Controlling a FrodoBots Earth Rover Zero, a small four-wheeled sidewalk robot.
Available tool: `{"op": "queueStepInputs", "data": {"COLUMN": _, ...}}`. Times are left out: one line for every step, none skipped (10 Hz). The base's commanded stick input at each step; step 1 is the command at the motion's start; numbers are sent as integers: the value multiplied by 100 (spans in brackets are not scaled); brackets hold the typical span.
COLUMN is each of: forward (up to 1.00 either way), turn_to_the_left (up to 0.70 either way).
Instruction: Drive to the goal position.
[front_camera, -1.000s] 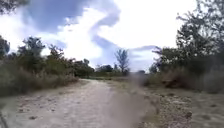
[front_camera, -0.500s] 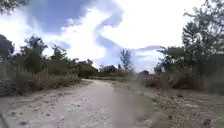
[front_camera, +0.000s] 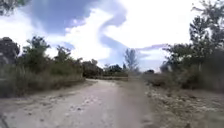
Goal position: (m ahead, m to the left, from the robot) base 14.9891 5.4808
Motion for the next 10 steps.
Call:
{"op": "queueStepInputs", "data": {"forward": 45, "turn_to_the_left": 0}}
{"op": "queueStepInputs", "data": {"forward": 45, "turn_to_the_left": 0}}
{"op": "queueStepInputs", "data": {"forward": 45, "turn_to_the_left": 0}}
{"op": "queueStepInputs", "data": {"forward": 45, "turn_to_the_left": 0}}
{"op": "queueStepInputs", "data": {"forward": 45, "turn_to_the_left": 0}}
{"op": "queueStepInputs", "data": {"forward": 45, "turn_to_the_left": 0}}
{"op": "queueStepInputs", "data": {"forward": 45, "turn_to_the_left": 0}}
{"op": "queueStepInputs", "data": {"forward": 45, "turn_to_the_left": 0}}
{"op": "queueStepInputs", "data": {"forward": 45, "turn_to_the_left": 0}}
{"op": "queueStepInputs", "data": {"forward": 45, "turn_to_the_left": 0}}
